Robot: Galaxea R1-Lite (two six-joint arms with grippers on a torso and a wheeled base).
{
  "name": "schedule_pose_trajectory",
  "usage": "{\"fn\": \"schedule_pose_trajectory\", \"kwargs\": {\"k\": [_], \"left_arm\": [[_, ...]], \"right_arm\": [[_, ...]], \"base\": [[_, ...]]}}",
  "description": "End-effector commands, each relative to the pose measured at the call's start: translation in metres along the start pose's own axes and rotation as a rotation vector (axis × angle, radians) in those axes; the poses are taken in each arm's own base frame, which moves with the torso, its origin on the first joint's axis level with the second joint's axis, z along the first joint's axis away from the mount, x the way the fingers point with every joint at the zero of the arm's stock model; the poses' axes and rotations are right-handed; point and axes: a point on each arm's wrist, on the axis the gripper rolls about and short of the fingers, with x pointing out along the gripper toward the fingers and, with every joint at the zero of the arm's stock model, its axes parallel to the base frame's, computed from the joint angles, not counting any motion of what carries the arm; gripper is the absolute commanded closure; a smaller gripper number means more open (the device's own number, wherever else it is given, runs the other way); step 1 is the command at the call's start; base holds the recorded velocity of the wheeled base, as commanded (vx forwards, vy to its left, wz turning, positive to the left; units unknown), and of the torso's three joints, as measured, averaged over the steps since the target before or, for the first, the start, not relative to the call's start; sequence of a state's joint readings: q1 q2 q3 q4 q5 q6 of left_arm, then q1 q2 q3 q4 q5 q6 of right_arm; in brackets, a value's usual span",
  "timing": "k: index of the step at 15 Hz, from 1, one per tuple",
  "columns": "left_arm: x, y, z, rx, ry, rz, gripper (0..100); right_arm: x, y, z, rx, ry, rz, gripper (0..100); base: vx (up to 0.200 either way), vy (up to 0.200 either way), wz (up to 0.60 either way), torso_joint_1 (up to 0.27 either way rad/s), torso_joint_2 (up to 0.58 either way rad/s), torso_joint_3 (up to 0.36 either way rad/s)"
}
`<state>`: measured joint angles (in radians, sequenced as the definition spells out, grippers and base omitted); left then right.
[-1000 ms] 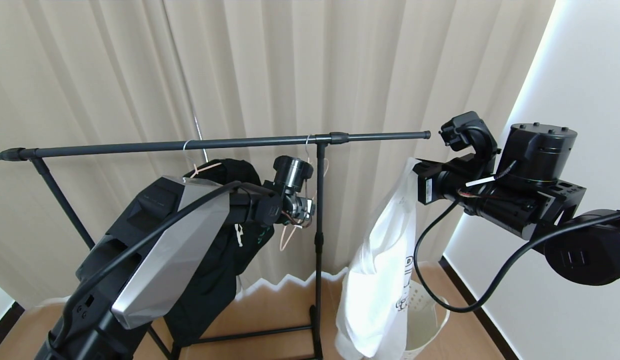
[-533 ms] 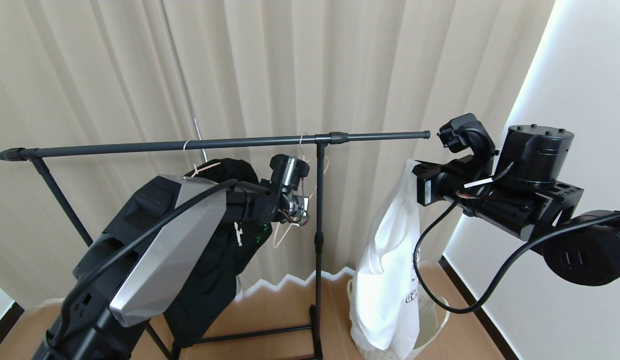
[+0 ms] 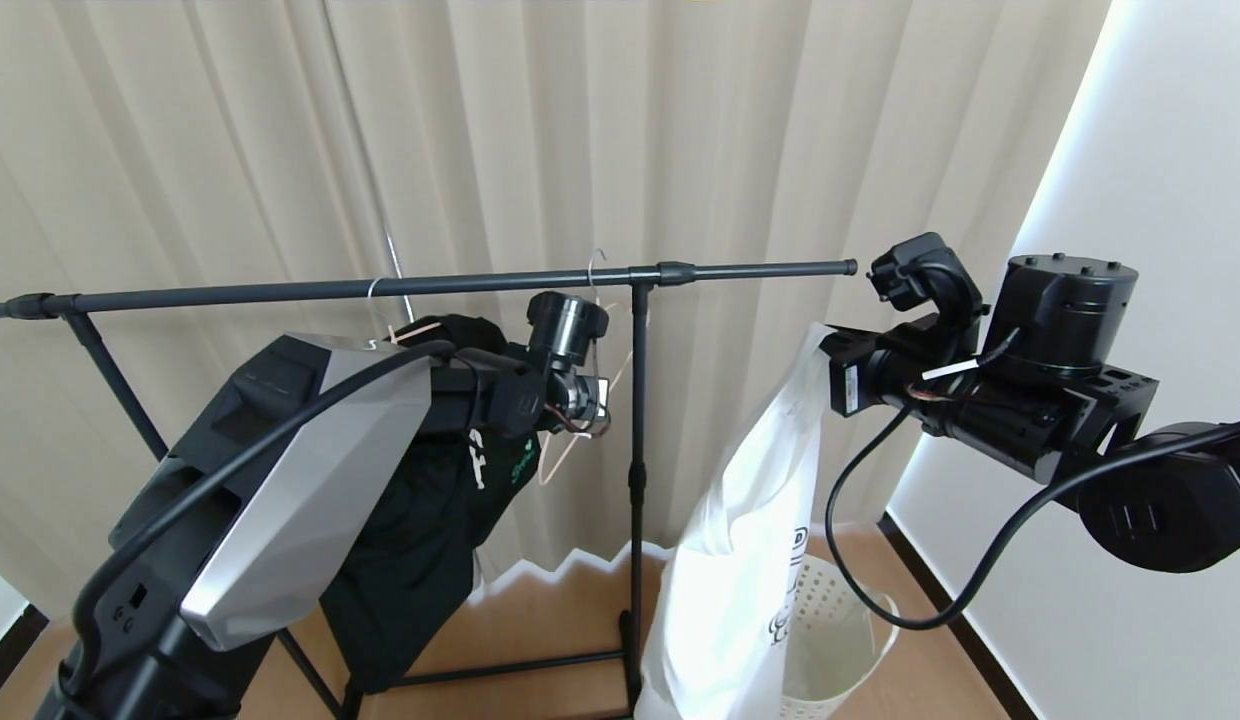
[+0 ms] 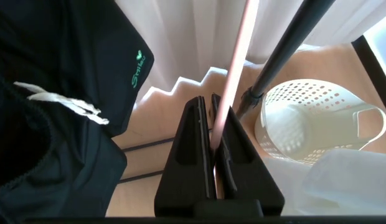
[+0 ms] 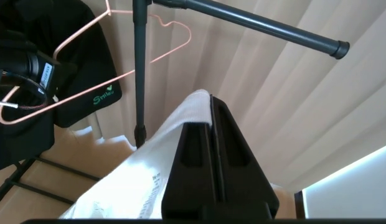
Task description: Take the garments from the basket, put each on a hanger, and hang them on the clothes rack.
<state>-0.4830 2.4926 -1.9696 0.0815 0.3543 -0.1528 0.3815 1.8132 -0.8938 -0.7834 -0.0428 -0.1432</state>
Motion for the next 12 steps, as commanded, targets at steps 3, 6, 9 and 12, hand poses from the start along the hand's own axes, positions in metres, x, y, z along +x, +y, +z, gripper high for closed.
{"fn": "schedule_pose_trajectory", "kwargs": {"k": [3, 6, 9, 12], "left_arm": [[-0.02, 0.005, 0.0, -0.006, 0.018, -0.002, 100], [-0.035, 0.011, -0.001, -0.016, 0.021, -0.003, 100], [-0.051, 0.016, -0.007, -0.021, -0.003, -0.011, 100], [-0.06, 0.018, -0.015, -0.023, -0.032, -0.02, 100]], "right_arm": [[0.0, 0.0, -0.001, 0.0, 0.002, 0.001, 100], [-0.001, 0.0, 0.0, 0.001, -0.001, 0.0, 100], [-0.001, 0.0, -0.001, 0.0, 0.002, 0.001, 100], [0.0, 0.0, -0.001, -0.001, 0.004, 0.001, 100]], "base": [[0.0, 0.0, 0.0, 0.0, 0.0, 0.0], [0.0, 0.0, 0.0, 0.0, 0.0, 0.0], [0.0, 0.0, 0.0, 0.0, 0.0, 0.0], [0.0, 0.0, 0.0, 0.0, 0.0, 0.0]]}}
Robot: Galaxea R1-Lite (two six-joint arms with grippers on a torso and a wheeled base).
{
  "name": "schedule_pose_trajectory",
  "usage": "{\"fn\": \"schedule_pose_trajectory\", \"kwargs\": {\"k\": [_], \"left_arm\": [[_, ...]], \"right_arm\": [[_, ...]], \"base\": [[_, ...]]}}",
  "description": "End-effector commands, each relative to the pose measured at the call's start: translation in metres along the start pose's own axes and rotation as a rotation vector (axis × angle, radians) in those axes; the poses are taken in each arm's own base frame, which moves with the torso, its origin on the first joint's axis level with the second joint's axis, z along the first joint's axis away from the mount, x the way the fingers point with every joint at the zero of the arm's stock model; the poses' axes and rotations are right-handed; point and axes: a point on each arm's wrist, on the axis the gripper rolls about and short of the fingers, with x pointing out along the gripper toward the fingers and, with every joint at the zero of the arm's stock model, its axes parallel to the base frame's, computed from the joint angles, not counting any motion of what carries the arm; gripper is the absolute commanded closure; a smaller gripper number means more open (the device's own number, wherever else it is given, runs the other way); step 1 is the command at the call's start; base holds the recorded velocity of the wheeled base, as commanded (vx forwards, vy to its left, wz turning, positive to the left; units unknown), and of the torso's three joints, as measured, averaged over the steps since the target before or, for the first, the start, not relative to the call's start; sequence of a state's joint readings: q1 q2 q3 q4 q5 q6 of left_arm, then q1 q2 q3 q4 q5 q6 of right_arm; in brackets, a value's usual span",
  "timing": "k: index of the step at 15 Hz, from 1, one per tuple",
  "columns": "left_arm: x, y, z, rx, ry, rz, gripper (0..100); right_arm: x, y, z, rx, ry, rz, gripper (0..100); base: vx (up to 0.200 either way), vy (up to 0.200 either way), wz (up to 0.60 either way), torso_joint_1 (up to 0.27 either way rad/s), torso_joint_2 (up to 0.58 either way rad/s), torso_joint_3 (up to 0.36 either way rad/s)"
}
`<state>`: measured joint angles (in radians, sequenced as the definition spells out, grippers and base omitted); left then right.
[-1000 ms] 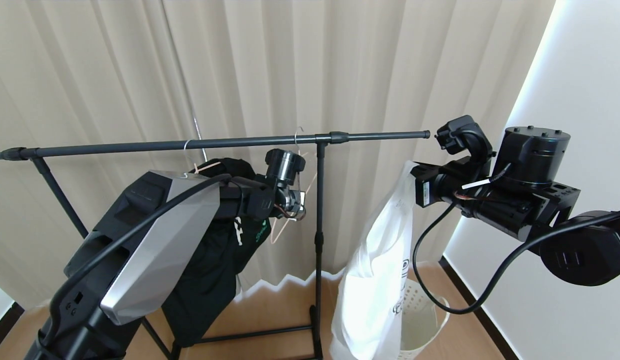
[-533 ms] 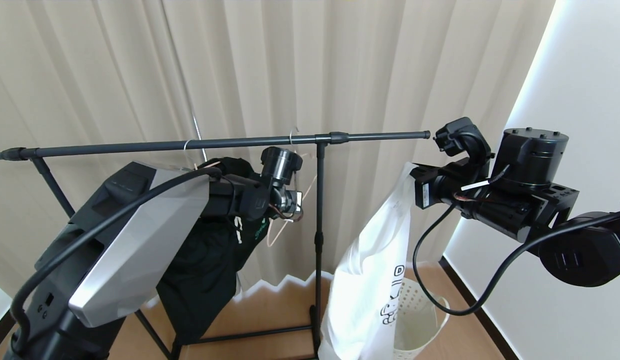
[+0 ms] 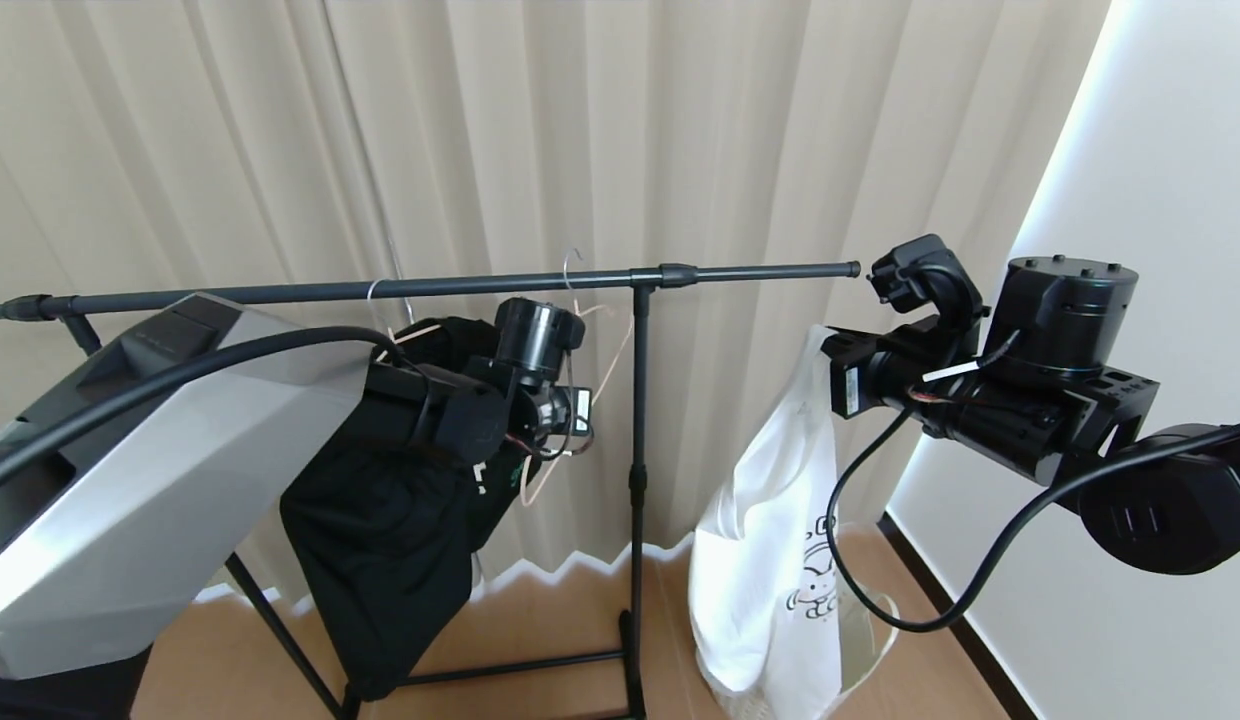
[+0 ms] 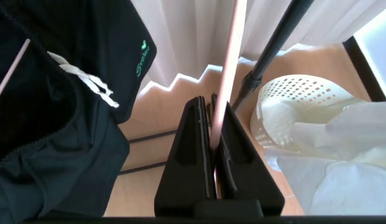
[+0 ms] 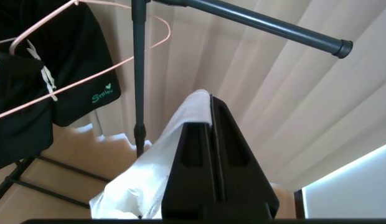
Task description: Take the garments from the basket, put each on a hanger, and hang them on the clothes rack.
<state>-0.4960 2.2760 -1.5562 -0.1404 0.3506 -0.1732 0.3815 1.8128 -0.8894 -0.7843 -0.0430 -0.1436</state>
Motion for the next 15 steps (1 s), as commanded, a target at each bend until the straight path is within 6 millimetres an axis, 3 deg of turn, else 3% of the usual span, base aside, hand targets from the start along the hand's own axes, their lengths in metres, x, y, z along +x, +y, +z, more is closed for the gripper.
{"fn": "schedule_pose_trajectory", "kwargs": {"k": [1, 5, 10, 14, 15], "left_arm": [[-0.018, 0.006, 0.001, -0.002, -0.005, -0.001, 100], [-0.052, 0.013, -0.011, 0.001, -0.019, -0.019, 100], [-0.121, 0.046, -0.068, 0.075, -0.054, -0.047, 100], [-0.141, 0.061, -0.096, 0.112, -0.132, -0.12, 100], [-0.147, 0.071, -0.112, 0.145, -0.136, -0.173, 100]], "right_arm": [[0.0, 0.0, 0.0, -0.001, 0.002, 0.001, 100], [-0.003, 0.003, 0.0, -0.008, -0.001, 0.007, 100], [-0.013, 0.017, 0.005, -0.031, -0.008, 0.01, 100], [-0.018, 0.04, 0.006, -0.042, 0.0, -0.013, 100], [-0.019, 0.047, 0.007, -0.046, 0.004, -0.03, 100]], "base": [[0.0, 0.0, 0.0, 0.0, 0.0, 0.0], [0.0, 0.0, 0.0, 0.0, 0.0, 0.0], [0.0, 0.0, 0.0, 0.0, 0.0, 0.0], [0.0, 0.0, 0.0, 0.0, 0.0, 0.0], [0.0, 0.0, 0.0, 0.0, 0.0, 0.0]]}}
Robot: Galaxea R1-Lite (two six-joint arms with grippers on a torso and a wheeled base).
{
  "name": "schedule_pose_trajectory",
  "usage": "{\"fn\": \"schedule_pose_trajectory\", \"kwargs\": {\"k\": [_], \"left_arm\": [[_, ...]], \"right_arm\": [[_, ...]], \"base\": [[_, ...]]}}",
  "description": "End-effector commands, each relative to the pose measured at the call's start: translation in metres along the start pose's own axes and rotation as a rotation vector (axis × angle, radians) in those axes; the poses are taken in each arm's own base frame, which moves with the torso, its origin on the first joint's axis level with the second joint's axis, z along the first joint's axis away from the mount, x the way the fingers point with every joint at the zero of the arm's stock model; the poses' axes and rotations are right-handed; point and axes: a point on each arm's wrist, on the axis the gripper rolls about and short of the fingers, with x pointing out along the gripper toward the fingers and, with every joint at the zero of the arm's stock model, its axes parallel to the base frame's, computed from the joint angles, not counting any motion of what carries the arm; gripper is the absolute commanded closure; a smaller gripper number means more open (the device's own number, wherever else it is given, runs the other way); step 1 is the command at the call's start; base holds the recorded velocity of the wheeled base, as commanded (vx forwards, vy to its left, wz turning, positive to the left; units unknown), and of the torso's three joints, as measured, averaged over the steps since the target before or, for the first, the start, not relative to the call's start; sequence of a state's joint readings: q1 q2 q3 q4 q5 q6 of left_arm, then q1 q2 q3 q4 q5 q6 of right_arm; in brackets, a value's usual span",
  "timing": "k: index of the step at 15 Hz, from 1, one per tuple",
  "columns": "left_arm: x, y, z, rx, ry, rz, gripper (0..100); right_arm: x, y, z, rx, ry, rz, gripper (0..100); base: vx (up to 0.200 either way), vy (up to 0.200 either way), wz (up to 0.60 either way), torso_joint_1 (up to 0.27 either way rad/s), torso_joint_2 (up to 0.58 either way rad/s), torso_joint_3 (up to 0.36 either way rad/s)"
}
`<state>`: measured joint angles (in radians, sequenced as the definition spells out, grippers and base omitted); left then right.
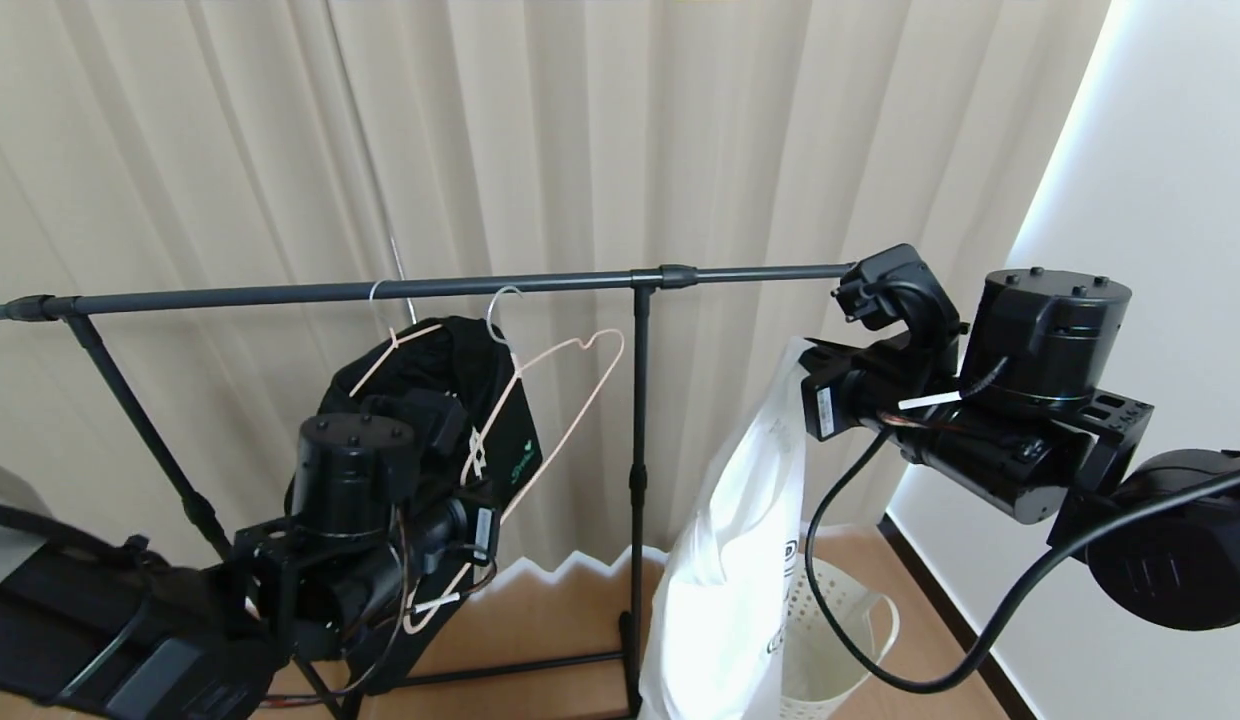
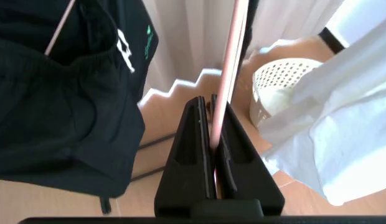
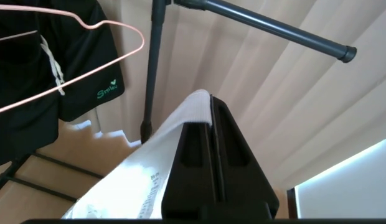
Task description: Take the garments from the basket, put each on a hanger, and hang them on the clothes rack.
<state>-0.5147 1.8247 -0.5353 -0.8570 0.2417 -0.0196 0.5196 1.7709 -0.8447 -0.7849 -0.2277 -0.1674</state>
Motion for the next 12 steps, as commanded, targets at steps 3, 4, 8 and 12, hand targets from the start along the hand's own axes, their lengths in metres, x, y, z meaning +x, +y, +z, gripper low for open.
{"fn": "schedule_pose_trajectory", "kwargs": {"k": [3, 4, 8, 12], "left_arm": [[-0.033, 0.019, -0.033, 0.056, -0.053, -0.142, 100], [-0.036, 0.024, -0.04, 0.098, -0.077, -0.184, 100], [-0.043, 0.025, -0.044, 0.121, -0.105, -0.192, 100], [-0.056, 0.02, -0.04, 0.13, -0.14, -0.219, 100]], "right_arm": [[-0.006, 0.014, 0.003, -0.012, 0.007, -0.057, 100], [-0.005, 0.016, 0.0, -0.05, 0.027, -0.118, 100], [0.004, 0.017, -0.006, -0.074, 0.063, -0.206, 100], [0.01, 0.017, -0.005, -0.076, 0.071, -0.265, 100]], "base": [[0.0, 0.0, 0.0, 0.0, 0.0, 0.0], [0.0, 0.0, 0.0, 0.0, 0.0, 0.0], [0.0, 0.0, 0.0, 0.0, 0.0, 0.0], [0.0, 0.0, 0.0, 0.0, 0.0, 0.0]]}}
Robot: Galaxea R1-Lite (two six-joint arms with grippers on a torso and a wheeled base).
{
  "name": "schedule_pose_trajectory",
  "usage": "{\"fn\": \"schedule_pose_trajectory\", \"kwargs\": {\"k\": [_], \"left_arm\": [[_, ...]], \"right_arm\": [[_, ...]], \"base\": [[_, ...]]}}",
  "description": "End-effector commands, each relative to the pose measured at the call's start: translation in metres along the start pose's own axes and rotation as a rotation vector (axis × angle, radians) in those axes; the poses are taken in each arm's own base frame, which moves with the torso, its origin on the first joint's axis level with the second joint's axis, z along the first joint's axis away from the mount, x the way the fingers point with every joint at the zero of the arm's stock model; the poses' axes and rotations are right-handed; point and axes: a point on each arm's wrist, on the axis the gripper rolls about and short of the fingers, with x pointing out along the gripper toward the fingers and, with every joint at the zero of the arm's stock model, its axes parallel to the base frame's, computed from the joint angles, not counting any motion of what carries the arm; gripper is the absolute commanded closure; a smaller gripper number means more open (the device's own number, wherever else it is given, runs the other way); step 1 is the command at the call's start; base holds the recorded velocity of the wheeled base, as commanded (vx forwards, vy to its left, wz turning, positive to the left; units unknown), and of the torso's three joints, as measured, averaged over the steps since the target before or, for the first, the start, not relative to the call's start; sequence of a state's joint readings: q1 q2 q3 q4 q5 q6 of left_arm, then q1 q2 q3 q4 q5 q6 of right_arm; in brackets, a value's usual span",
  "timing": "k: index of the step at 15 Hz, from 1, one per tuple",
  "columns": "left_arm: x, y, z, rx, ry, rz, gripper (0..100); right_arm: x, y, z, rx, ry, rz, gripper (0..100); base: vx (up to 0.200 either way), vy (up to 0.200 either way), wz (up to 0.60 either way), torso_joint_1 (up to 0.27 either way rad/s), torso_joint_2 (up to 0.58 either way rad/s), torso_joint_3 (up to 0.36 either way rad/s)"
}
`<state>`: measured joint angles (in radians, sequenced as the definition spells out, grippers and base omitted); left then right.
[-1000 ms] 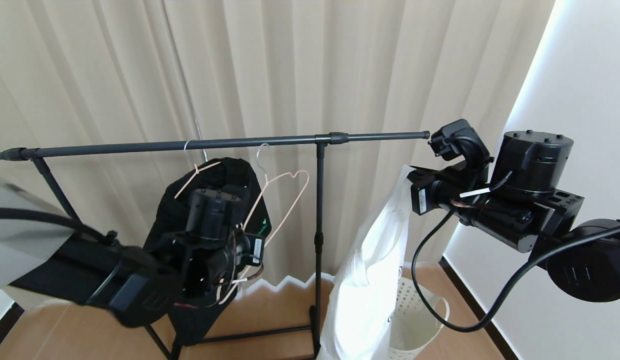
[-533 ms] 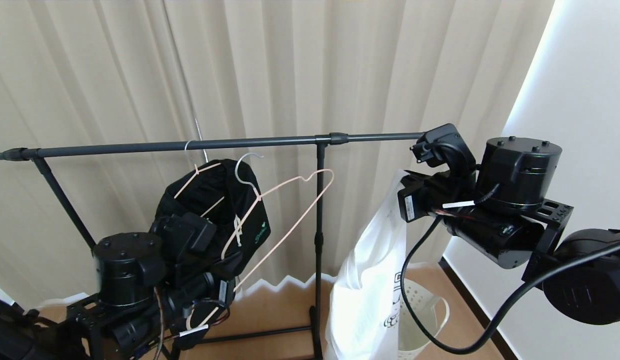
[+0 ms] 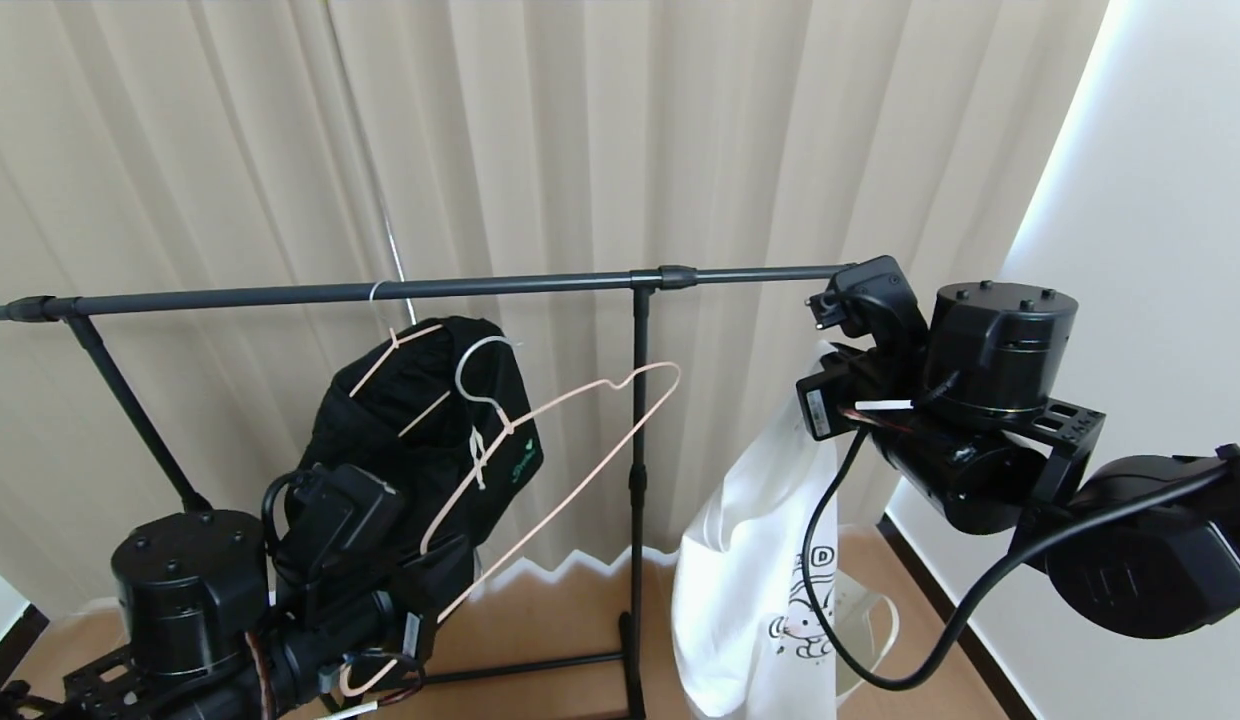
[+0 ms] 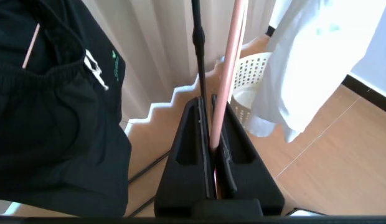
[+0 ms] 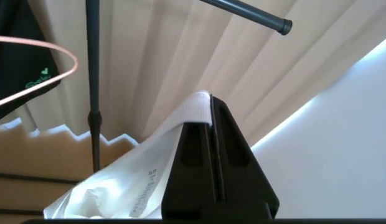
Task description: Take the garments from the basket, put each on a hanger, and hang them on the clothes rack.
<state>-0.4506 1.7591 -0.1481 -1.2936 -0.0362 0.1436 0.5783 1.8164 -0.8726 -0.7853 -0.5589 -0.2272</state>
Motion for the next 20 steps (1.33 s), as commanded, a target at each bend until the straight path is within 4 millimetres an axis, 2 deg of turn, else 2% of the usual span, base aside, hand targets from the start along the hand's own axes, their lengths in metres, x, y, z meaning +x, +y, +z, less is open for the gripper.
{"fn": "schedule_pose_trajectory", "kwargs": {"k": [1, 4, 7, 10, 14, 20], "left_arm": [[-0.009, -0.003, 0.003, 0.007, -0.022, -0.013, 100], [-0.017, -0.008, -0.006, 0.015, 0.002, -0.146, 100], [-0.016, -0.017, -0.01, 0.047, 0.02, -0.198, 100], [-0.012, -0.026, -0.011, 0.061, 0.029, -0.239, 100], [-0.007, -0.028, -0.011, 0.057, 0.033, -0.242, 100], [0.0, -0.027, -0.008, 0.051, 0.023, -0.236, 100]], "right_arm": [[0.006, 0.004, -0.002, -0.004, 0.009, -0.007, 100], [0.012, 0.006, -0.004, -0.006, 0.022, -0.048, 100], [0.024, 0.006, -0.006, -0.001, 0.032, -0.081, 100], [0.026, 0.005, -0.004, 0.004, 0.027, -0.091, 100], [0.024, 0.008, -0.006, 0.0, 0.031, -0.083, 100], [0.016, 0.033, -0.012, -0.017, 0.025, -0.023, 100]], "base": [[0.0, 0.0, 0.0, 0.0, 0.0, 0.0], [0.0, 0.0, 0.0, 0.0, 0.0, 0.0], [0.0, 0.0, 0.0, 0.0, 0.0, 0.0], [0.0, 0.0, 0.0, 0.0, 0.0, 0.0], [0.0, 0.0, 0.0, 0.0, 0.0, 0.0], [0.0, 0.0, 0.0, 0.0, 0.0, 0.0]]}}
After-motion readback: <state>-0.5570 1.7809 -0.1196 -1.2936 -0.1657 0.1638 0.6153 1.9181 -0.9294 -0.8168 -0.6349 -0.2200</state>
